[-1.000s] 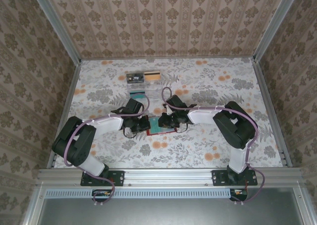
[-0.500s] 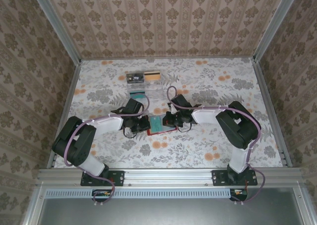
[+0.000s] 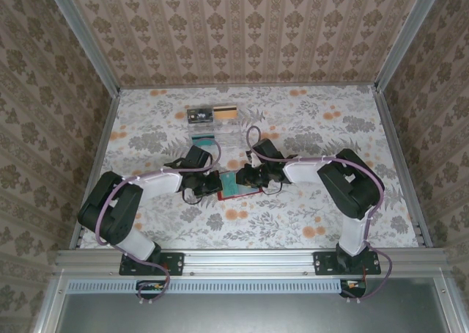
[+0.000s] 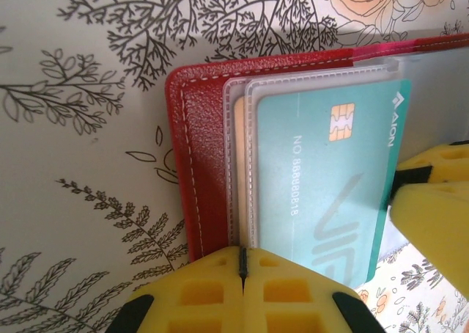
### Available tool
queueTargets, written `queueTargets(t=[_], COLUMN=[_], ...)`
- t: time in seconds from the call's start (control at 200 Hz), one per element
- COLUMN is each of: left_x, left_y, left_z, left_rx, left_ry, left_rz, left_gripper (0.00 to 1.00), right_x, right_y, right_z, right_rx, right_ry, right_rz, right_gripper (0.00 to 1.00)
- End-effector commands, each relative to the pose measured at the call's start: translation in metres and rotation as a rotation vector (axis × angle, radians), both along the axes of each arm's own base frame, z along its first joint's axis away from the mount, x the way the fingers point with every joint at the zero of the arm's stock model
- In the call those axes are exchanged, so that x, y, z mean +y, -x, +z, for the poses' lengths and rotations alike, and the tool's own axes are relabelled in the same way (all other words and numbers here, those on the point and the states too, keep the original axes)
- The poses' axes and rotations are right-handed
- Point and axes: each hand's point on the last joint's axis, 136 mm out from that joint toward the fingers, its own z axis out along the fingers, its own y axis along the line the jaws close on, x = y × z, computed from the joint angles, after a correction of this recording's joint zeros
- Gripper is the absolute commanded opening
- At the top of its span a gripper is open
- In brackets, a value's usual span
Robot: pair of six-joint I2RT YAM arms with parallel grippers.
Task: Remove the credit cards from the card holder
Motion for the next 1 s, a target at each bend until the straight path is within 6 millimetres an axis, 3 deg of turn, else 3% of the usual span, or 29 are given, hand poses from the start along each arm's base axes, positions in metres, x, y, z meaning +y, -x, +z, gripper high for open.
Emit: queueTargets(t=[0.0,0.19,0.25,0.305,0.375,0.67,0.87,0.93,0.995], left_x=[0.007,0.007,0.007,0.006,0.008,0.019,0.017,0.016,0.015], left_y=[0.008,0.008,0.008,0.007,0.008,0.014,0.014,0.014,0.013], left_z=[-0.013,-0.013,-0.014,-0.014,-0.015,-0.022,-0.022,-0.021,-0.021], left_rx=[0.048,0.049,0.052,0.051,0.059,0.087,0.089,0.088,0.087], left_ry=[-0.035,-0.033,-0.034,-0.035,-0.046,-0.101,-0.092,-0.088,-0.083], left_rz=[-0.001,-0.004,-0.005,-0.006,-0.004,0.007,0.006,0.003,0.000], left_gripper=[0.00,0.05,0.14,0.14,0.00,0.00,0.00,0.00,0.00], right_x=[0.010,0.013,0.014,0.014,0.011,-0.014,-0.015,-0.012,-0.008], right_y=[-0.002,-0.001,0.000,0.000,0.001,-0.005,-0.004,-0.004,-0.004], right_z=[-0.002,0.000,0.001,0.003,0.002,0.004,0.004,0.004,0.003], right_rx=[0.018,0.018,0.020,0.016,0.014,0.002,0.004,0.010,0.014], right_ry=[-0.025,-0.044,-0.048,-0.049,-0.038,-0.023,-0.031,-0.048,-0.062], right_rz=[0.018,0.029,0.035,0.038,0.034,-0.005,-0.001,0.004,0.014], right_gripper=[0.23,0.14,0.08,0.00,0.00,0.00,0.00,0.17,0.21])
